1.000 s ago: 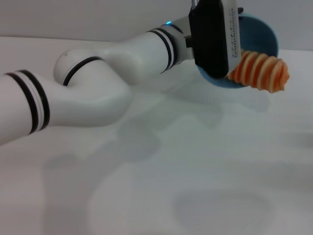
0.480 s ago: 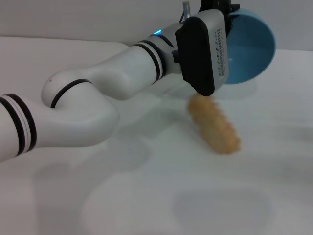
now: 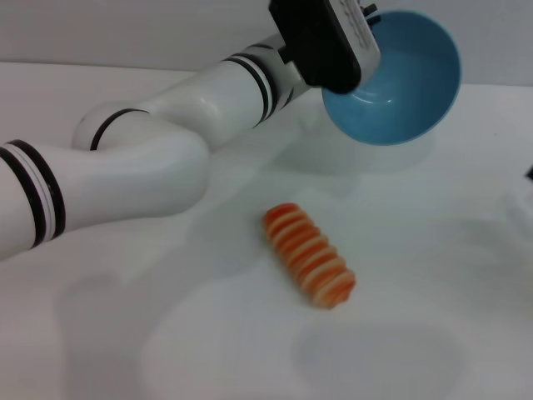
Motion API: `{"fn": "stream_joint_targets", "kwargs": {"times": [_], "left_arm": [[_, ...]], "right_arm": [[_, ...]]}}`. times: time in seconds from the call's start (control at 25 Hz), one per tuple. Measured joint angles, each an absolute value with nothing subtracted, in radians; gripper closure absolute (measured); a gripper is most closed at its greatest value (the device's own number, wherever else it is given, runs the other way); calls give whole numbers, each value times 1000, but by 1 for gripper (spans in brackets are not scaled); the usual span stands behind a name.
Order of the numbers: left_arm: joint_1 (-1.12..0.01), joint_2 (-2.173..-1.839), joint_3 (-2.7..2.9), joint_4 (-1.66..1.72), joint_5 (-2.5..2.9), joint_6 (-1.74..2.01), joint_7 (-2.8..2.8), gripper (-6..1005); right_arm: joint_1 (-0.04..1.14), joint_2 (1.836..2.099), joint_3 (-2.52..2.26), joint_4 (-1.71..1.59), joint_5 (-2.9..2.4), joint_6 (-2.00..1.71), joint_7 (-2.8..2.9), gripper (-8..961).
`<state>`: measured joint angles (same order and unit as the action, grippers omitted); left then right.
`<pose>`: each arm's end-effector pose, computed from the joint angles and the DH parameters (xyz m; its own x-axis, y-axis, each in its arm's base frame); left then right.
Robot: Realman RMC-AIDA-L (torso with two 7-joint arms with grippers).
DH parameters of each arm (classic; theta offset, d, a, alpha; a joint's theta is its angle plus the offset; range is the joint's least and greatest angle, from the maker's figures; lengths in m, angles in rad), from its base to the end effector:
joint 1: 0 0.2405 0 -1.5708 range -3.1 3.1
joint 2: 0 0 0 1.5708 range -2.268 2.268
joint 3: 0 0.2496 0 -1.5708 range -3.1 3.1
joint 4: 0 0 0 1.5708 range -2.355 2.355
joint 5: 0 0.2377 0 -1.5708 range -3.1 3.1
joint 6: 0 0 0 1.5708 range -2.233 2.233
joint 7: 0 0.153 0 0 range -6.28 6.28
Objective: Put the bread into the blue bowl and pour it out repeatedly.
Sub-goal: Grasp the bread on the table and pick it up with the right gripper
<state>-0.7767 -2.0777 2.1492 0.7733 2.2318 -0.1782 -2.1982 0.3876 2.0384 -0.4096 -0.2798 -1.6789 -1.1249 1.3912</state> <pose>-0.0999 0.4470 -0.1296 0.9710 -0.2361 0.0380 -0.1040 -0.5601 -0.8219 0.3967 0.3278 0.0027 0.2369 -0.4662 -0.8524 -0.9674 -0.1939 -0.1629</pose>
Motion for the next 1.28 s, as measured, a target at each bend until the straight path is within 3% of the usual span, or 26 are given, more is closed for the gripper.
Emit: {"fn": "stream_joint_targets", "kwargs": {"times": [0.12, 0.28, 0.52, 0.8, 1.28], "left_arm": [[-776, -2072, 2138, 773, 2168, -173, -2262, 999], [-769, -2071, 2113, 765, 2148, -154, -2324, 999], [-747, -2069, 2083, 761, 2136, -136, -2430, 999], [-727, -2070, 2079, 762, 2135, -138, -2438, 999], [-724, -2072, 2086, 762, 2135, -141, -2439, 1000]], "right_arm": [[435, 2033, -436, -282, -1794, -1126, 1511, 452], [498, 2055, -481, -281, -1866, -1116, 1623, 436], [613, 2070, -564, -213, -1889, -1098, 1771, 233], [731, 2074, -719, -98, -1918, -1006, 1897, 228], [780, 2084, -825, -40, -1929, -977, 1955, 247]]}}
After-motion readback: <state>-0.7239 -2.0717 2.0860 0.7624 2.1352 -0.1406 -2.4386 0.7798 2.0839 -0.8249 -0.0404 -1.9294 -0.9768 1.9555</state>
